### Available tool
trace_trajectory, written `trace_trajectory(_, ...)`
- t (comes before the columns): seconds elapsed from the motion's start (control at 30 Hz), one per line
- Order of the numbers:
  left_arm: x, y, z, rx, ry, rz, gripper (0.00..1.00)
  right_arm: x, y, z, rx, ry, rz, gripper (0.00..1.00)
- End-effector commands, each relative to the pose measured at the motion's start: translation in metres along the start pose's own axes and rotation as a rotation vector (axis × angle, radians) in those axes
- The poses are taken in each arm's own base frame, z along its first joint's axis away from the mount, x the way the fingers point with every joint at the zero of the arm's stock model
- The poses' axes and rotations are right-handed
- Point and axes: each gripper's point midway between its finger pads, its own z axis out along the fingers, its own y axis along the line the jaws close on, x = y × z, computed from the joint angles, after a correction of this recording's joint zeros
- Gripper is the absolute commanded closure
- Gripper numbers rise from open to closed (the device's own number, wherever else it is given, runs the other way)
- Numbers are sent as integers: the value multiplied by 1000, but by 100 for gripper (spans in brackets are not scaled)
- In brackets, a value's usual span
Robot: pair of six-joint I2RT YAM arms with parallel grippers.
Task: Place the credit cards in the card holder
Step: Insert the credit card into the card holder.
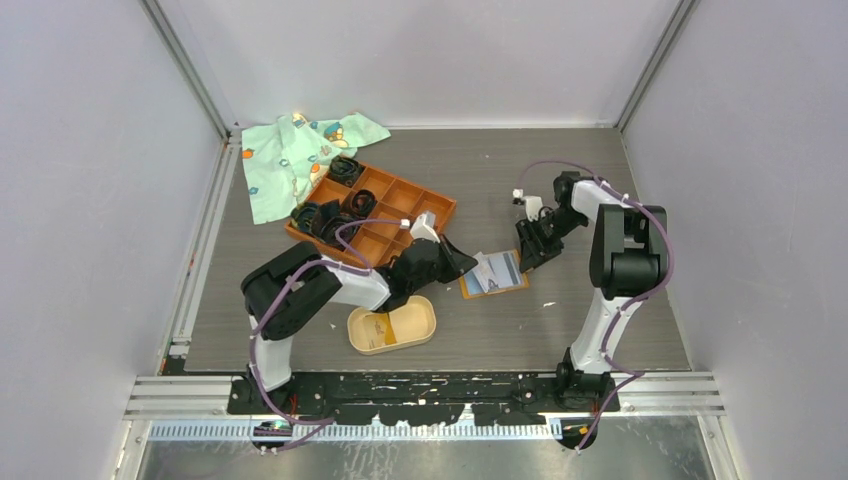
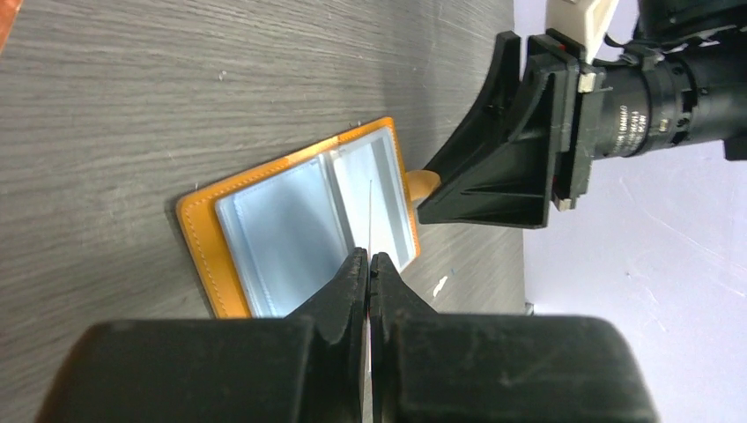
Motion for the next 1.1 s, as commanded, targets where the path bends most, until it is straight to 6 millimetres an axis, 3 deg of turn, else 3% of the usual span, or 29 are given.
trace_trajectory(0.0,-19,-38,-24,103,-22,4,100,9,12,6,-10,48,-56,57)
trace_trajectory(0.17,-20,-32,-36,90,-22,-4,100,10,16,9,-7,61,-79,59)
trace_trajectory(0.47,-29,-10,-35,66,-32,-27,100,13,14,9,9,64,-82,60)
trace_trajectory(1.07,-16,-17,-14,109,33,-41,100,12,14,10,4,65,-79,60)
